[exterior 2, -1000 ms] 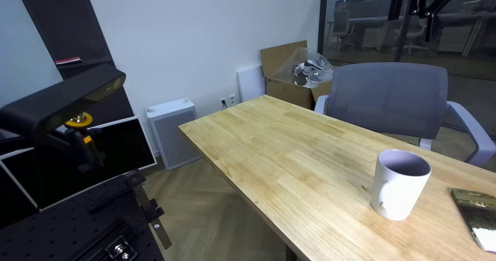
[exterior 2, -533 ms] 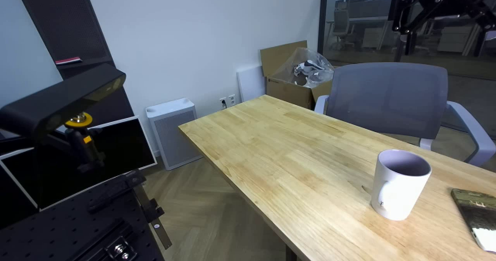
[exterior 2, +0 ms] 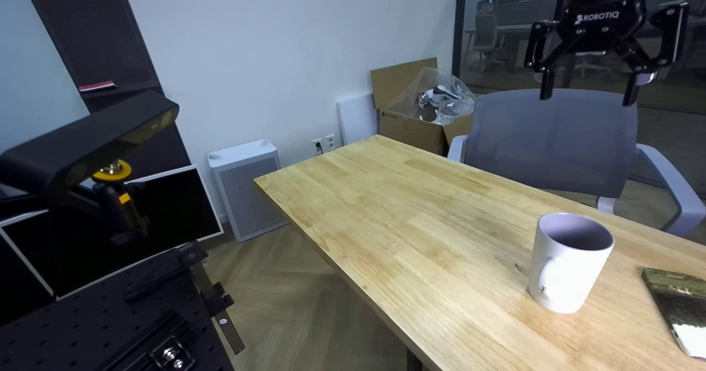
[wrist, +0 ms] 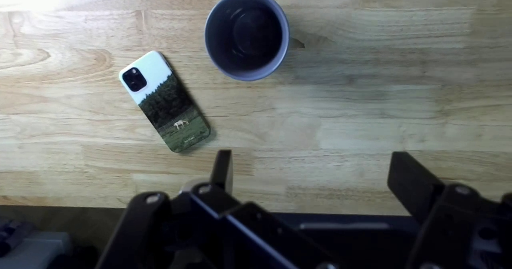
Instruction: Move the cup backwards
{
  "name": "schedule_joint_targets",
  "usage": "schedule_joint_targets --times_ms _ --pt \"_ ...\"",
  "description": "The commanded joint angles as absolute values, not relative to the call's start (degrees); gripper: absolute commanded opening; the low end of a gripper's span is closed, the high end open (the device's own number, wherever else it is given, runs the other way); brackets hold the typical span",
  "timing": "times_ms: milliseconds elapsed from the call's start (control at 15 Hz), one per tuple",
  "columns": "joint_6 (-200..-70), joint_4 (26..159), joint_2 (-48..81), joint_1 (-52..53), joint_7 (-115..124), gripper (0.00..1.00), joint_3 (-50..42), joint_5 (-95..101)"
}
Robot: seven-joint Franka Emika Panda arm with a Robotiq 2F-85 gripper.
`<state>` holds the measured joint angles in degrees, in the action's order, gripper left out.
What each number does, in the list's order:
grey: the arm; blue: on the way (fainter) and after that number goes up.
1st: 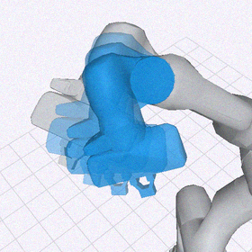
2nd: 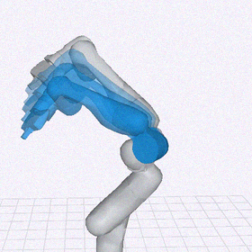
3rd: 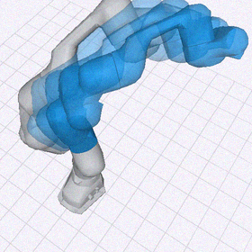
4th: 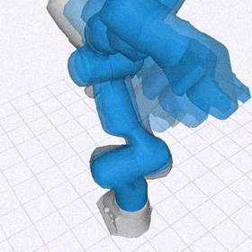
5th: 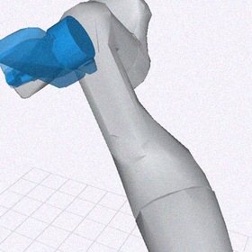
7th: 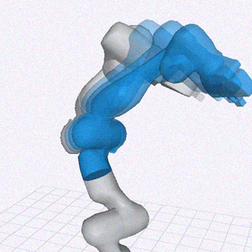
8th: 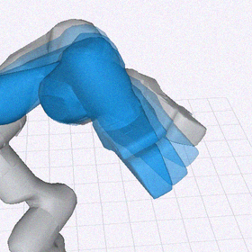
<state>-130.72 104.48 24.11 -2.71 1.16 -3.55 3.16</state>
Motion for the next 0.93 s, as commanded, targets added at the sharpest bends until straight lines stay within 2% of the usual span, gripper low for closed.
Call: schedule_joint_targets --times_ms 0,867 --pt "-131.26 107.52 23.26 -1.48 2.89 1.0 -3.4 3.75" --pt "-135.94 112.35 24.18 -1.81 1.13 1.0 -3.44 3.38"
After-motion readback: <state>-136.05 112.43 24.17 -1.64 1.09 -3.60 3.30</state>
